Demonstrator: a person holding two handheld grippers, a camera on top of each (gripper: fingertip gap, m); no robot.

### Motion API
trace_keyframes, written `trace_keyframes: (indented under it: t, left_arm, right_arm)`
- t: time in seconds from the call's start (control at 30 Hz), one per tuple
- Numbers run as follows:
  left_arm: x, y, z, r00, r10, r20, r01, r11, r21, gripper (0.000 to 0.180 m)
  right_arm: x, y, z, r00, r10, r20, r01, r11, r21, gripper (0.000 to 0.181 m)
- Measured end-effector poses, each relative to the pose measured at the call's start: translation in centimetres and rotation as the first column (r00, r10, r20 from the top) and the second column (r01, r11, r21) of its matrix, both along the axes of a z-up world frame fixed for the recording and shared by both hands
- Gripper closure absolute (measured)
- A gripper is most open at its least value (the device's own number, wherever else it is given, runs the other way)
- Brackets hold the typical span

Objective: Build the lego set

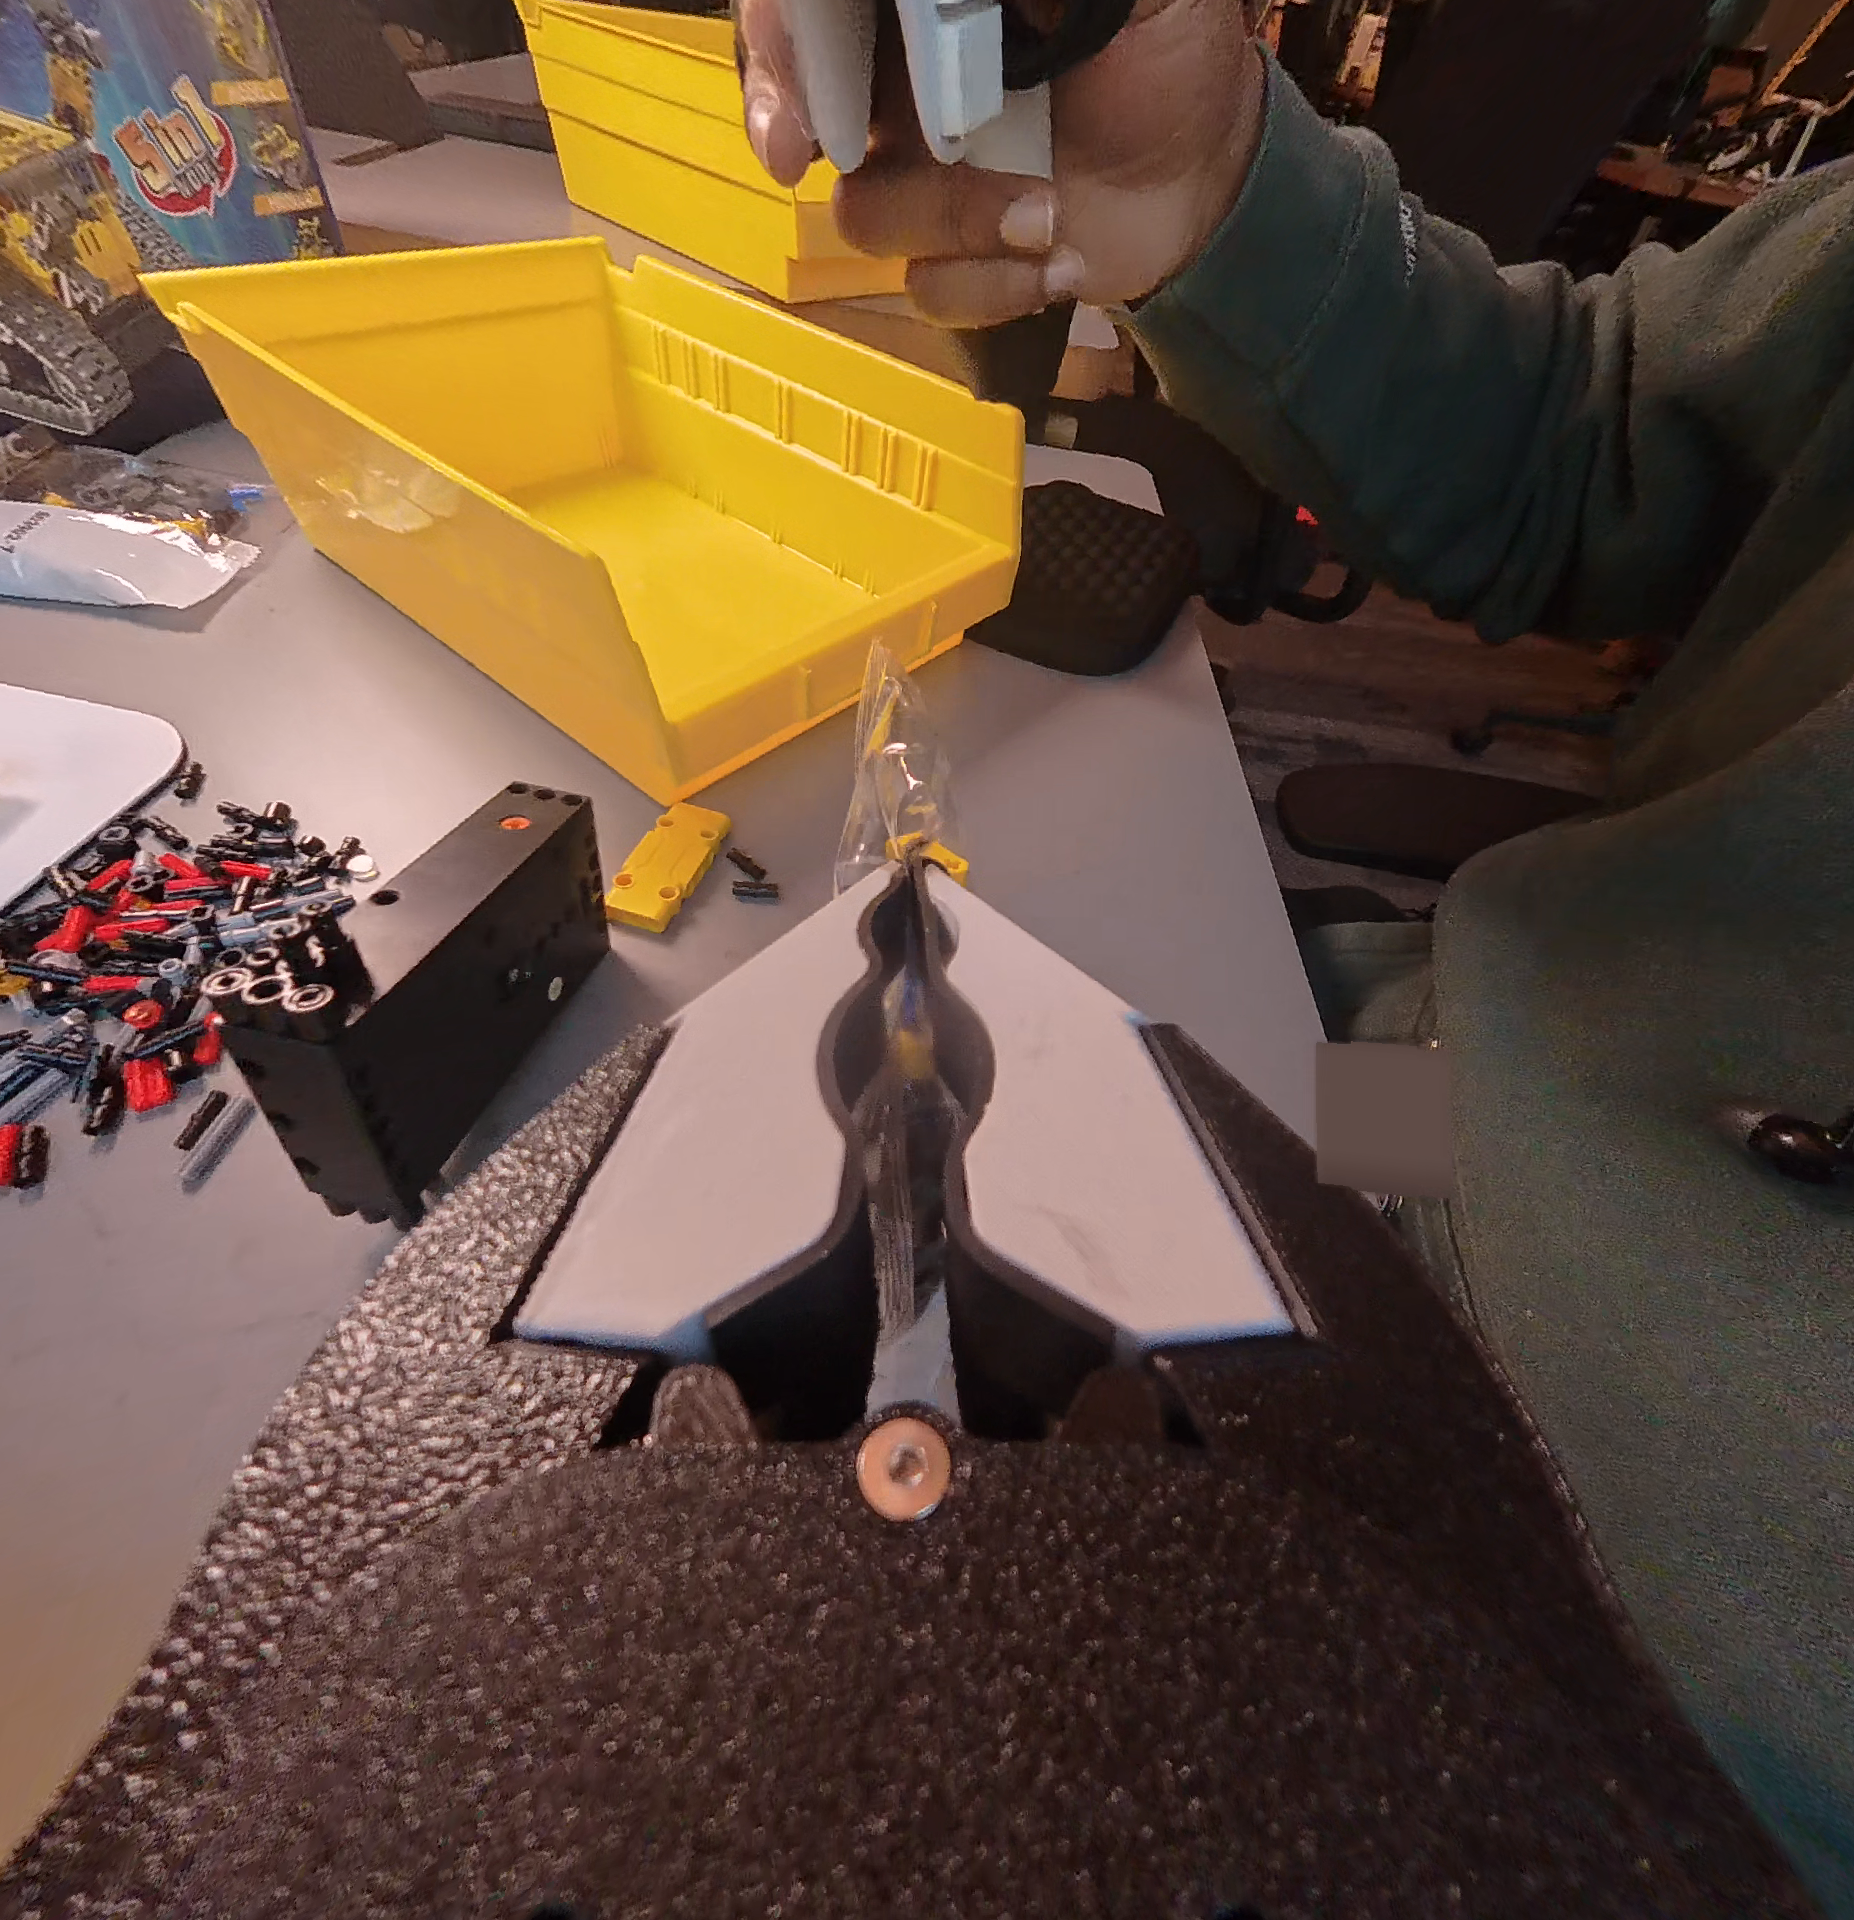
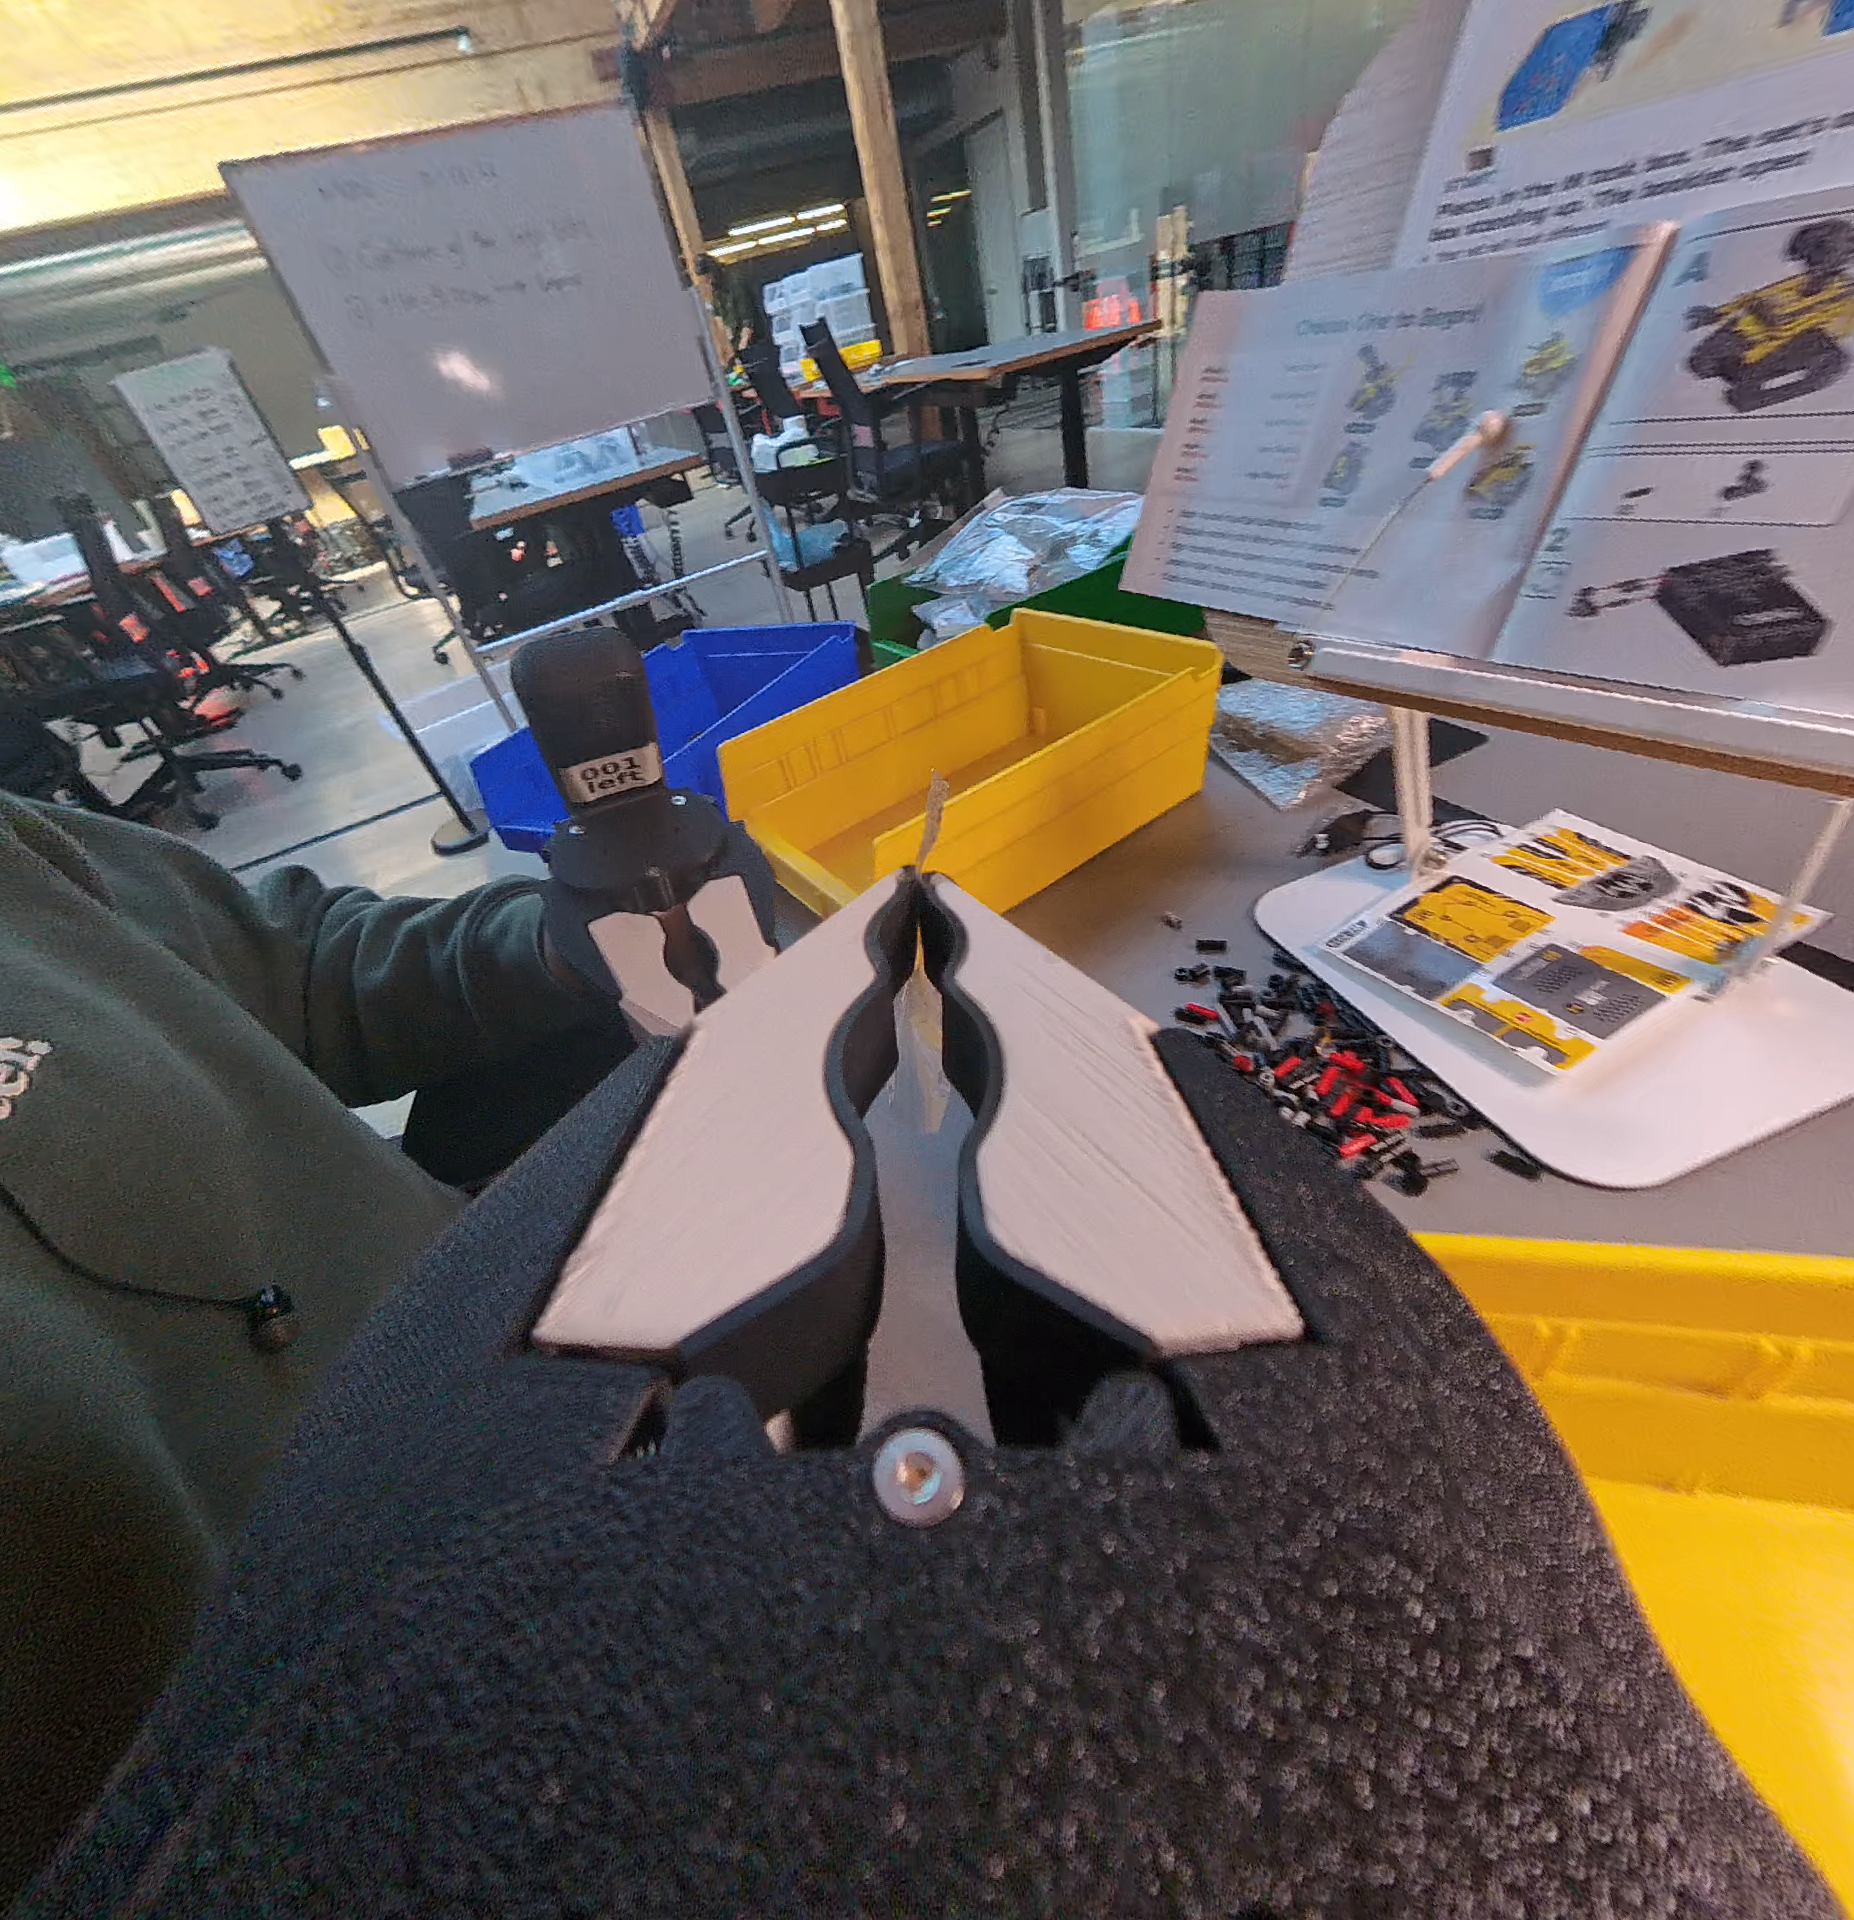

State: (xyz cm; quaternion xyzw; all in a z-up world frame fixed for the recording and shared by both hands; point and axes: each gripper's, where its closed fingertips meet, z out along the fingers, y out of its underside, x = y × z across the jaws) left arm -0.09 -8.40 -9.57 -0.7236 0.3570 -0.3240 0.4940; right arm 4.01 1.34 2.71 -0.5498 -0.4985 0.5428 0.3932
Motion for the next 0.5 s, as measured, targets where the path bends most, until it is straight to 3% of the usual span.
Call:
trace_keyframes:
  t: [0.23, 0.5]
  left_arm:
    - [-2.3, -0.5, 1.3, 0.995, 0.068, 0.073, -0.071, 0.997, 0.037, 0.180]
    - [-3.4, 0.1, 1.2, 0.990, 0.128, 0.054, -0.131, 0.989, 0.075, 0.180]
  right_arm:
    - [5.5, 4.8, -2.2, 0.973, -0.223, 0.063, 0.224, 0.975, -0.010, 0.181]
    - [10.1, 10.3, -3.2, 0.897, -0.415, 0.153, 0.405, 0.910, 0.092, 0.181]
